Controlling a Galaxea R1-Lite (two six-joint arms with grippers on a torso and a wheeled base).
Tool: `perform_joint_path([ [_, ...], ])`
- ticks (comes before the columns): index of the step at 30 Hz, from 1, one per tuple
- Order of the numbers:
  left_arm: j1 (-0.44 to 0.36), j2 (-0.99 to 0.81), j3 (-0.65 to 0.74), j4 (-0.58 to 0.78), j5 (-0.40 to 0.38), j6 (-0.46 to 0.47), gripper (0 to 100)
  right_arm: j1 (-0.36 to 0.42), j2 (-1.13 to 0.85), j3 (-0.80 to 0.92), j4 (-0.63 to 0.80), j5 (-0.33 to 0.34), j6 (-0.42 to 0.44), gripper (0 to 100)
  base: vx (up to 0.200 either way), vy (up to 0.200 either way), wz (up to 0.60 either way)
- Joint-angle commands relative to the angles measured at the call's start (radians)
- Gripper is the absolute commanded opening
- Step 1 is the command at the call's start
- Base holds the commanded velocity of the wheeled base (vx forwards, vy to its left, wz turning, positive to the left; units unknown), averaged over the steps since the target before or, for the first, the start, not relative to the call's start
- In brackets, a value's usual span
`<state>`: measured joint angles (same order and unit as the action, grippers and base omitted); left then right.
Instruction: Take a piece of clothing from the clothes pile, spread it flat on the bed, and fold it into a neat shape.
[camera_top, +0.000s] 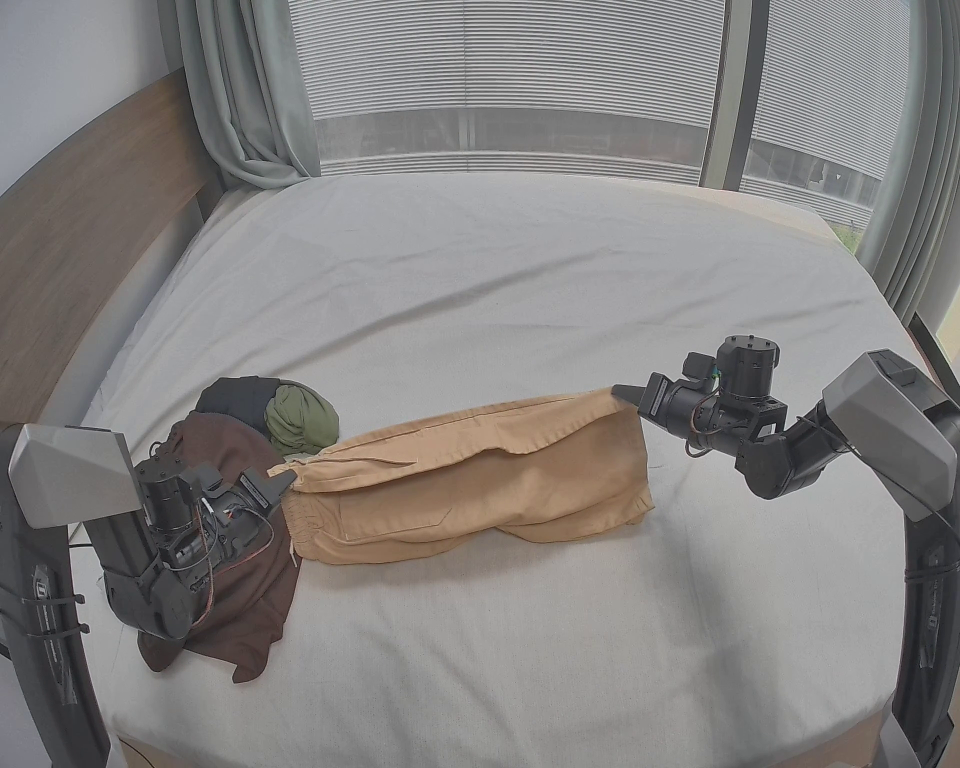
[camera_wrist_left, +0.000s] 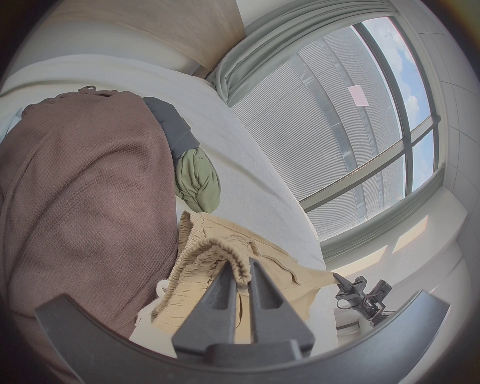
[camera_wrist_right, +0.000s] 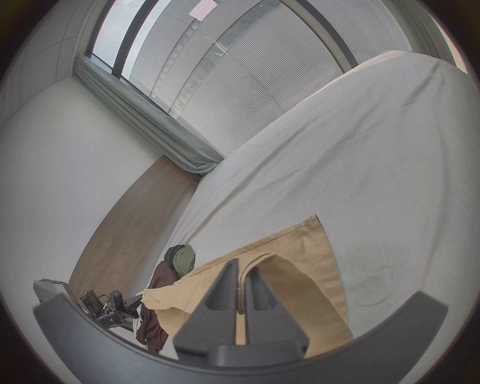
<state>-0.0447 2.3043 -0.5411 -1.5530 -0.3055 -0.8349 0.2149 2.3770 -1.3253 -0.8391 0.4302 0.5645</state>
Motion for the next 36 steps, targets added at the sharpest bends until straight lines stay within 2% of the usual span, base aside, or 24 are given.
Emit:
perform_joint_path([
  [1, 0.0, 0.023, -0.013, -0.001, 0.002, 0.0, 0, 0.001, 0.019, -0.012, -0.003, -0.004, 0.0, 0, 0.0, 0.0, 0.0],
  [15, -0.001, 0.034, -0.037, -0.001, 0.014, -0.001, 0, 0.001, 0.041, -0.04, -0.008, -0.011, -0.001, 0, 0.0, 0.0, 0.0],
  [16, -0.001, 0.037, -0.042, -0.001, 0.026, -0.003, 100, 0.001, 0.042, -0.04, -0.009, -0.011, -0.001, 0, 0.0, 0.0, 0.0],
  [17, -0.001, 0.037, -0.042, -0.001, 0.026, -0.003, 100, 0.001, 0.042, -0.04, -0.009, -0.011, -0.001, 100, 0.0, 0.0, 0.0],
  [21, 0.003, 0.044, -0.074, -0.001, 0.052, -0.001, 100, 0.001, 0.059, -0.075, -0.011, -0.059, -0.005, 100, 0.0, 0.0, 0.0],
  [25, 0.009, 0.014, -0.057, -0.001, 0.049, -0.001, 100, 0.003, 0.041, -0.048, -0.011, -0.057, -0.005, 100, 0.0, 0.0, 0.0],
  [36, -0.023, -0.098, 0.007, -0.001, 0.023, 0.0, 100, 0.026, -0.078, 0.167, -0.015, -0.062, -0.035, 100, 0.0, 0.0, 0.0],
])
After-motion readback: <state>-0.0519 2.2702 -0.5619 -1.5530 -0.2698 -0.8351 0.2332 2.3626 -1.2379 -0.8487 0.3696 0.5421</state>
